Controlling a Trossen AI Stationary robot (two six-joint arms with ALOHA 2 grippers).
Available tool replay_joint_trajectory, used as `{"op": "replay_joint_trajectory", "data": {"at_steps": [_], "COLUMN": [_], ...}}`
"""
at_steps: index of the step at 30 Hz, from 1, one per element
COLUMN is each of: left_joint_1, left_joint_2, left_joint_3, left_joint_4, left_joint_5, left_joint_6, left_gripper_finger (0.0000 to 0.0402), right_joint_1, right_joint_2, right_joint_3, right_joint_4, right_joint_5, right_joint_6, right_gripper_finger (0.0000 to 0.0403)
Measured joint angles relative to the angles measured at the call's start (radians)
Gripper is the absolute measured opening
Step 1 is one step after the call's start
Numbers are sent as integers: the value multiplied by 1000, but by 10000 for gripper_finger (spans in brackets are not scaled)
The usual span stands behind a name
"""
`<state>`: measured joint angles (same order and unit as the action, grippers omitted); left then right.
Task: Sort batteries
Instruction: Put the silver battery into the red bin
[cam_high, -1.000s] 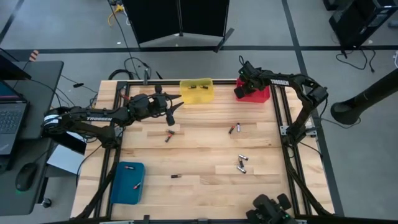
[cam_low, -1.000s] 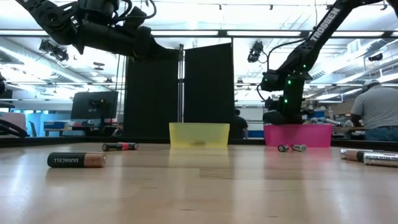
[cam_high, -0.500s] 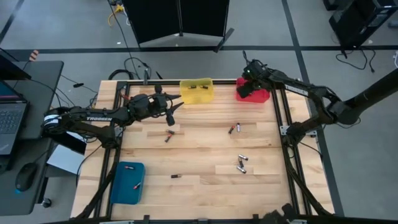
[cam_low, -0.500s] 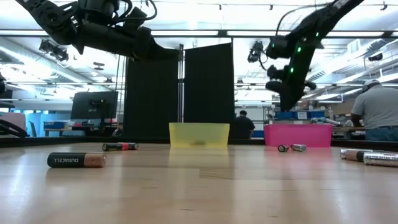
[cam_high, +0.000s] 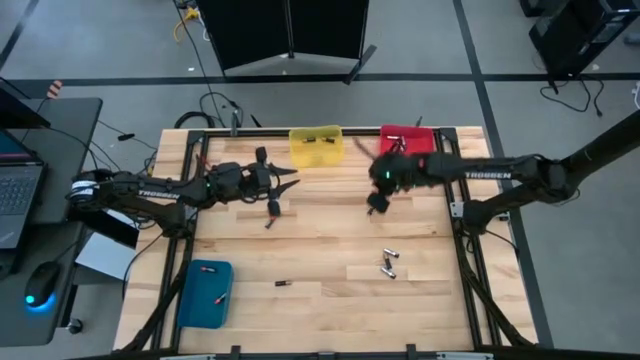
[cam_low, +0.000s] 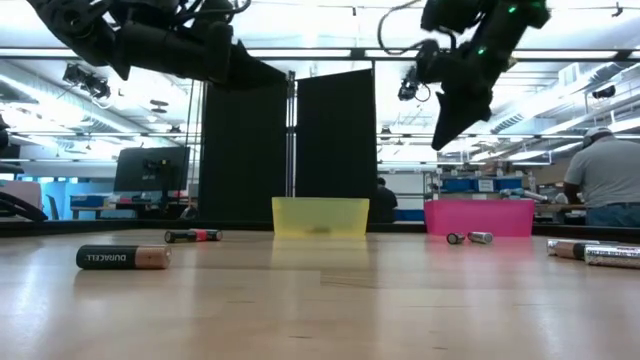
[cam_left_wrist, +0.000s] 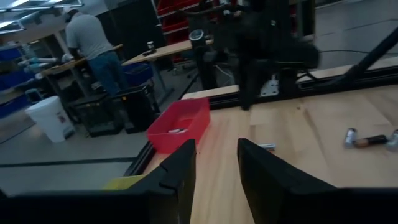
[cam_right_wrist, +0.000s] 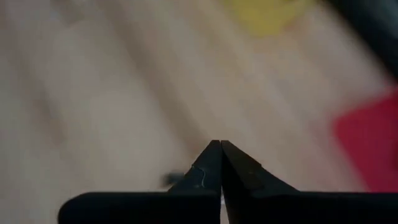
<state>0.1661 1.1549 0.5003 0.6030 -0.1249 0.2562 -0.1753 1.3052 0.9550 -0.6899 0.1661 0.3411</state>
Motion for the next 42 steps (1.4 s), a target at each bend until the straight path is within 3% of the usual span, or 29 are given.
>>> {"op": "replay_joint_trajectory", "data": {"at_steps": [12,17,27,34,42], "left_joint_1": [-24,-24,-24,-24,-24], "left_joint_2": [0,0,1,1,1], "left_joint_3": [0,0,0,1,1], "left_joint_4": [-42,-60,-64,-99,-116], "left_joint_5": [3,3,3,3,2], "left_joint_6": [1,1,-2,-3,-6], "left_gripper_finger": [110,110,110,110,110], "right_joint_1": [421,538,618,621,621], "right_joint_2": [1,1,2,2,2], "right_joint_3": [-138,-184,-284,-369,-417], "right_joint_4": [83,56,53,209,227], "right_joint_5": [-2,-2,-3,-10,-11], "right_joint_6": [428,555,652,639,654], "right_gripper_finger": [15,53,149,155,148]}}
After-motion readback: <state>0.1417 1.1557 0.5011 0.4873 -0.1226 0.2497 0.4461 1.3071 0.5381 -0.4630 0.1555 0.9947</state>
